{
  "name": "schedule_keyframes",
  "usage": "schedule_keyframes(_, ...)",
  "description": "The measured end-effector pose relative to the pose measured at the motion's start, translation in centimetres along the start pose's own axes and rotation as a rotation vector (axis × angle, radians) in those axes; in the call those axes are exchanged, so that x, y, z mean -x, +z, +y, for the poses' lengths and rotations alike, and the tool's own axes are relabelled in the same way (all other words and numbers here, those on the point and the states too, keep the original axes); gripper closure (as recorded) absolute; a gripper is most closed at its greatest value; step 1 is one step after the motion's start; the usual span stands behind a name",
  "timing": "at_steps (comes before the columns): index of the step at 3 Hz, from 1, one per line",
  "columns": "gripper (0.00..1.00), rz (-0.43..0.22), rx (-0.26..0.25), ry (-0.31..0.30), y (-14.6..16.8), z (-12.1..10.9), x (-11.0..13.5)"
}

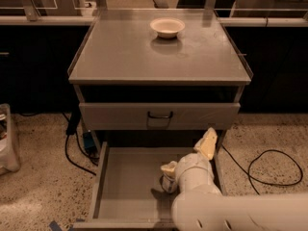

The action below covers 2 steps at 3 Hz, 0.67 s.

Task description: Place blue plastic bottle into middle drawer

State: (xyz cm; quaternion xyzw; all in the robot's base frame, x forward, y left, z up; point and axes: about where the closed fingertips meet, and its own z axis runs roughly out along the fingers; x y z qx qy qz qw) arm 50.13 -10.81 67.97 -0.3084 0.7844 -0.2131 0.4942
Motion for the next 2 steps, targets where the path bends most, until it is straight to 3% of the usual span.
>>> schedule_keyframes(1,0.0,0.061,-0.252,-0.004,-6.2,-9.2,-0.2)
schedule_keyframes(2,0.0,0.144,-0.482,0.086,-14.1,-16.3,-1.7)
